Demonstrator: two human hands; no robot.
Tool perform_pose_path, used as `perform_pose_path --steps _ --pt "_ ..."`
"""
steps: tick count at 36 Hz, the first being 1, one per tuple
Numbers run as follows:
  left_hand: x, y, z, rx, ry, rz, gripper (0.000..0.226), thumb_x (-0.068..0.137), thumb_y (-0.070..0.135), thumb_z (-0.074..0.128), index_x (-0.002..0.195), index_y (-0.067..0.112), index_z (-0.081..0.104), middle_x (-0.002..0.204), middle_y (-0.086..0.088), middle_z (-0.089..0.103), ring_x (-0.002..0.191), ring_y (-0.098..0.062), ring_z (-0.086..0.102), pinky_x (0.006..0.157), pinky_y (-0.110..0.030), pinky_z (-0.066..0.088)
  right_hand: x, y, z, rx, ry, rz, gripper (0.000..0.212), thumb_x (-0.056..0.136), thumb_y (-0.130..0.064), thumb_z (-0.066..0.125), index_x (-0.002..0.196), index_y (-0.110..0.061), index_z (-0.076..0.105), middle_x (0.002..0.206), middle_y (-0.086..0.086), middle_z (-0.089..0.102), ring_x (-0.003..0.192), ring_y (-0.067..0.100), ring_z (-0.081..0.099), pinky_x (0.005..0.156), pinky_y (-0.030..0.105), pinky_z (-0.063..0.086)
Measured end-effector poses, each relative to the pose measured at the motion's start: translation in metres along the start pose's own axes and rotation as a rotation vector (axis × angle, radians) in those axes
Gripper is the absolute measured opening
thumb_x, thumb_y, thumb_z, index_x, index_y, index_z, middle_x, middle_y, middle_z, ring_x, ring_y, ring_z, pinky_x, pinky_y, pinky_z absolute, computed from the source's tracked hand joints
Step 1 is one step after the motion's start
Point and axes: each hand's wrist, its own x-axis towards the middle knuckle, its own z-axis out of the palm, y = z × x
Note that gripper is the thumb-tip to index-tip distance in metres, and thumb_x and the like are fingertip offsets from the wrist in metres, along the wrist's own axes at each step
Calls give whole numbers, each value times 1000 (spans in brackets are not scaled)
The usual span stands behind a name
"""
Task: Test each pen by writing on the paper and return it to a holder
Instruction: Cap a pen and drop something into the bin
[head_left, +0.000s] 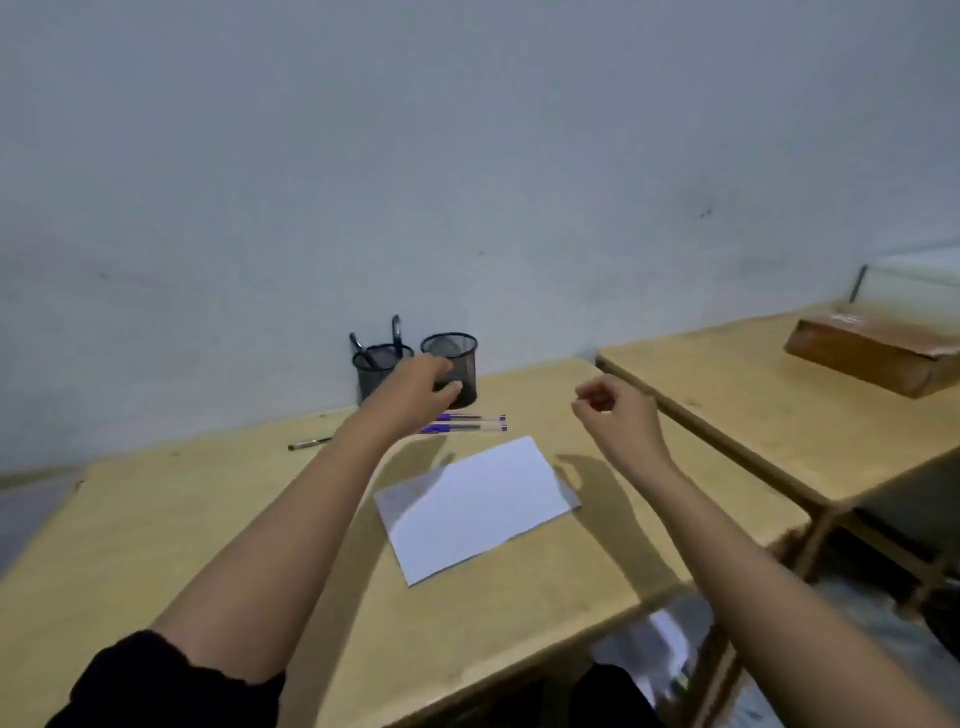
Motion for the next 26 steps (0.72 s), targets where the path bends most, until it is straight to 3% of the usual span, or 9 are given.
perform_pose_path --steps 3,7,11,15,20,26 --pt "-8 -45 -13 65 24 -102 21 91 24 52 86 5 59 77 -7 57 78 -28 54 64 -33 38 17 -19 57 22 -162 -58 13 83 -5 60 94 -7 67 85 4 64 73 11 57 58 3 39" --pt "-16 -103 -11 79 9 -227 35 93 23 51 123 6 55 120 -10 57 113 -26 52 93 -32 38 32 -31 131 -7 -390 -111 14 83 -5 59 94 -6 68 85 4 65 77 12 58 63 4 40" --pt "-19 -145 3 72 10 -320 41 93 24 50 131 11 49 135 -4 48 126 -20 43 103 -31 35 40 -31 184 -106 -589 -192 25 85 -9 59 110 -9 65 97 2 62 90 16 60 81 22 46" --pt "-15 -170 12 121 34 -258 38 92 21 49 128 11 51 130 -3 51 122 -21 43 100 -31 36 49 -29 218 -269 -637 -328 28 89 -14 52 114 -15 63 112 4 61 98 19 58 86 33 49" --pt "-7 -187 17 200 -20 -193 27 94 21 47 117 13 59 115 -4 56 110 -23 48 92 -36 42 59 -23 244 -416 -667 -492 29 91 -14 46 116 -12 61 115 4 59 109 20 51 90 37 47" --pt "-6 -190 15 190 -23 -141 22 93 19 52 108 13 67 101 -4 58 99 -22 53 81 -40 47 58 -18 255 -535 -630 -621 27 91 -15 46 113 -11 61 111 5 57 112 22 45 85 39 48"
